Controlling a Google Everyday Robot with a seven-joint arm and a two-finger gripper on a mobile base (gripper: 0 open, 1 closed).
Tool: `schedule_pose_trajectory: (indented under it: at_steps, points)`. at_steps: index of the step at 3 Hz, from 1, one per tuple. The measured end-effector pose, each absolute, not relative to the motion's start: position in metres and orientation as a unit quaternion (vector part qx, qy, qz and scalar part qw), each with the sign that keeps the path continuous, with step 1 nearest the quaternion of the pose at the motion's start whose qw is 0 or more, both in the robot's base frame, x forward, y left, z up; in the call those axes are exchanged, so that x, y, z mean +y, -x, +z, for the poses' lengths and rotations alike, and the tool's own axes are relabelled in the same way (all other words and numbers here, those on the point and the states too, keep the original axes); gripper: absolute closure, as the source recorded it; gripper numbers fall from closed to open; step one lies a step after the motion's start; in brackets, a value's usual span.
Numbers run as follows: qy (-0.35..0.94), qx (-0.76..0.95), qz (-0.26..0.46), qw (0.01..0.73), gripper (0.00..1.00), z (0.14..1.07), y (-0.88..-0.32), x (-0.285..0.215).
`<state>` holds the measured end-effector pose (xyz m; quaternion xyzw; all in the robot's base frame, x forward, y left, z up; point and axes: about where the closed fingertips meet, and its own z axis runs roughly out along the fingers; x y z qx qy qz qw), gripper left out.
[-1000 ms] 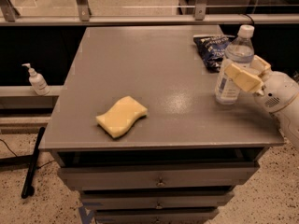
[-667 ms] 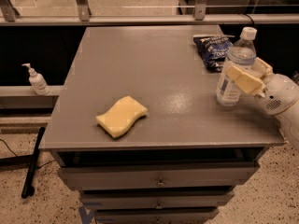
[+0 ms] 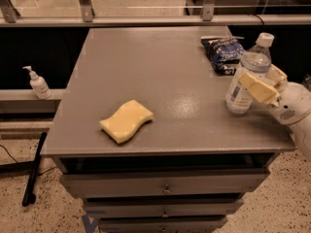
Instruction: Place blue plastic bottle upright
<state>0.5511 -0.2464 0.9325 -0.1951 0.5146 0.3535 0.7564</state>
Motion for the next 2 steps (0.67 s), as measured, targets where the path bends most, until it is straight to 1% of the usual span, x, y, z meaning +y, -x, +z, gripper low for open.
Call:
schedule_pose_trajectory:
  at_steps: [2]
  points:
    - [0.206,0.507,0.359,0.756,0.15,0.9351,-0.546,-0.2459]
